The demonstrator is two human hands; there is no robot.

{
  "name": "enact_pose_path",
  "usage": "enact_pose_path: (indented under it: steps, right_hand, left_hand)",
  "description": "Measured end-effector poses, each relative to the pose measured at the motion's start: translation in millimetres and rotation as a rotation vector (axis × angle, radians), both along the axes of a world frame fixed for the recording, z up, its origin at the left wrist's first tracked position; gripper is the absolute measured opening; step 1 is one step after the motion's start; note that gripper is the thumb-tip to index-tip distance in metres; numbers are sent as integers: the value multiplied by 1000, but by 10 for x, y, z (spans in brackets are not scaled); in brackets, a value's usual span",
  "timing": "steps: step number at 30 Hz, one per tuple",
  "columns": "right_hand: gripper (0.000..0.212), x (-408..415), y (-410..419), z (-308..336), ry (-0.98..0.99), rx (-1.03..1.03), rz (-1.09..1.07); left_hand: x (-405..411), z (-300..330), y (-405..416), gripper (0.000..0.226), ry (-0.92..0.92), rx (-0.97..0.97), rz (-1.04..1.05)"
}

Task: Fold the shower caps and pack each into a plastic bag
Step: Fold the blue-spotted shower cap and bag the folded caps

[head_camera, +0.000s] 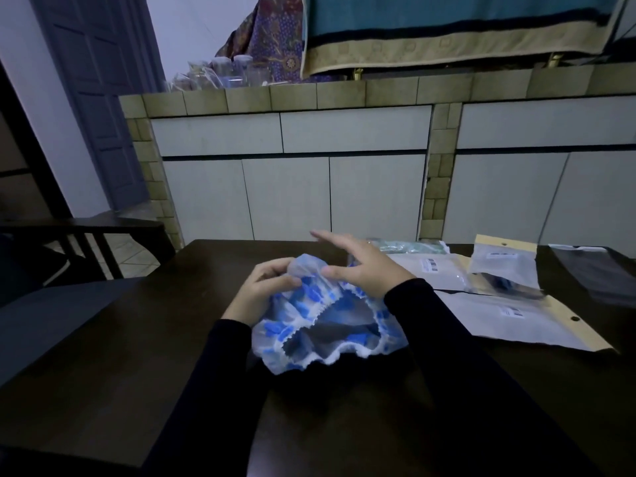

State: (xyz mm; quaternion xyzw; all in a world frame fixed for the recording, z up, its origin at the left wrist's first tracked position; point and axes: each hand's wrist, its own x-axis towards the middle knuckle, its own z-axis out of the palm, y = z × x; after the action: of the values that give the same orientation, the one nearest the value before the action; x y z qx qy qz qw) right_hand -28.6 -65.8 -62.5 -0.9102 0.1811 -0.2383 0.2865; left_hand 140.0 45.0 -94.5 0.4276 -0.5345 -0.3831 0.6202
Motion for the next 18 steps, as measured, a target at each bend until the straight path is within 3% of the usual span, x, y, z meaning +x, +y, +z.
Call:
enact_pose_path:
  steps: [3,6,9,11,14,18]
  right_hand:
    - [18,5,-66,-42,11,17,-65]
    - [25,37,-73,-87,-85,-32,-256]
    - [41,49,-62,-100,-269,48,-581]
    - [42,80,-96,-106,-385,358,-656]
    - [51,155,-170,-205,-446,758,-582]
    - [29,120,-145,-258,-394,646,-573]
  left_hand:
    - [48,54,3,59,199,-11,-2]
    - [54,49,6,80,406,4,72]
    - [49,-10,-49,41,480,60,132]
    - [7,-40,-80,38,395,141,112]
    - [-60,-74,-112,36,223,240,107]
    - [-84,-135,-151,9,210,206,232]
